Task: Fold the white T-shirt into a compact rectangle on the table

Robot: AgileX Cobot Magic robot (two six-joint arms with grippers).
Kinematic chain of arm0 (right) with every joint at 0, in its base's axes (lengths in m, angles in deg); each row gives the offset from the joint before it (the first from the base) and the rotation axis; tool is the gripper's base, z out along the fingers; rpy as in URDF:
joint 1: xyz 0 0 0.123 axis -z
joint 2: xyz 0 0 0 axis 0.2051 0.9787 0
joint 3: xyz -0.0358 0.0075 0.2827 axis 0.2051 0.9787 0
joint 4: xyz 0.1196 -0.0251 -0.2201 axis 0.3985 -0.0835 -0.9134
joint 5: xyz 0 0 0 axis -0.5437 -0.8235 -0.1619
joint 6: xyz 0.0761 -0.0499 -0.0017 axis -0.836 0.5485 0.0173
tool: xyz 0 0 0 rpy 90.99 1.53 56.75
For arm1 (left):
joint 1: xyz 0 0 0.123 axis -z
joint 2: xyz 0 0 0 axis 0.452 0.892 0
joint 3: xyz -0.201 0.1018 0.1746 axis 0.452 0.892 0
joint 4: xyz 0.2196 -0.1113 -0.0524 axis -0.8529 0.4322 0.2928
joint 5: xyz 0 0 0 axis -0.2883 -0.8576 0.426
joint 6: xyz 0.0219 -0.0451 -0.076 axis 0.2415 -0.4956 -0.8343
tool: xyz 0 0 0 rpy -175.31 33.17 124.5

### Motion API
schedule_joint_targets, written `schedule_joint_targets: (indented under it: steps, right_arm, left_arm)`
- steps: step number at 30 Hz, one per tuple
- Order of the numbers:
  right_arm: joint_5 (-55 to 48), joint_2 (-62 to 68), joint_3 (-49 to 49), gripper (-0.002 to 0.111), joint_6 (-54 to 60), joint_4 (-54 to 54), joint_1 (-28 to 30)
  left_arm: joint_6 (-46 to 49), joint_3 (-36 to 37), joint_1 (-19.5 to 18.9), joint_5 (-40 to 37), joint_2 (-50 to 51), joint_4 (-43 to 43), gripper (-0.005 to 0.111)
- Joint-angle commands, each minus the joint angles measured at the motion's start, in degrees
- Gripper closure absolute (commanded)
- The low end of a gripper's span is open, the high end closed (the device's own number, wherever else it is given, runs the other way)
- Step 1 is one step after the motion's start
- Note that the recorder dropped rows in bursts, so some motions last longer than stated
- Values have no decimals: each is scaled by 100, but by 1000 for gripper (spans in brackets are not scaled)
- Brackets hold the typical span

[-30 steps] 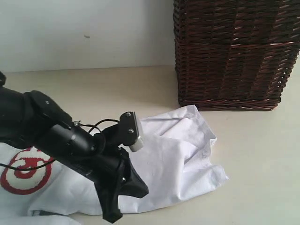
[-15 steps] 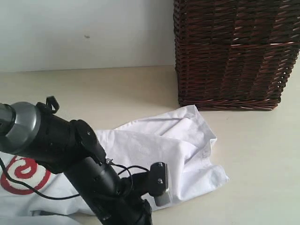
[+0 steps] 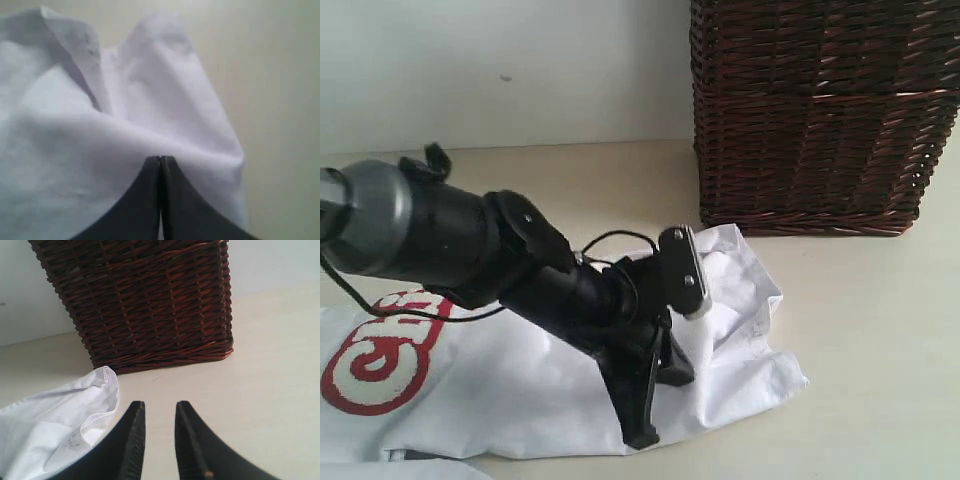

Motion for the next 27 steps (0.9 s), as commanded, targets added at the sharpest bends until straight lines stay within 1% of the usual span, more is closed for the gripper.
schedule_joint_targets:
  steps: [1,4,7,10,13,15,18,20,23,27]
  right_arm:
    - [6,13,28,85,3,8,-4]
    - [6,13,28,85,3,8,-4]
    - [6,13,28,85,3,8,-4]
    - [6,13,28,85,3,8,-4]
    - [6,13,28,85,3,8,-4]
    - [6,13,28,85,3,8,-4]
    - [6,13,28,85,3,8,-4]
    - [6,13,28,85,3,8,-4]
    - [6,13,28,85,3,8,-4]
    - [6,13,28,85,3,8,-4]
  left_arm:
    - [-661,-141,92,-675,295,-638,107]
    - [-891,-141,198,-1485,295,-557,107]
    - [-1251,-141,373,-1914,295,-481,107]
    - [-1288,-130,585,-2136,295,-149,107]
    - [-1405,-153,634,-1886,68,173,107]
    - [-1430,-231,510,-1456,-226,32,107]
    - [-1180,-338,229,-353,-434,-128,107]
    - [-1068,-361,41,89,-238,-262,107]
    - [-1096,-361,-136,94,169,-628,107]
    - [-1460,-361,-136,-277,284,-1133,107]
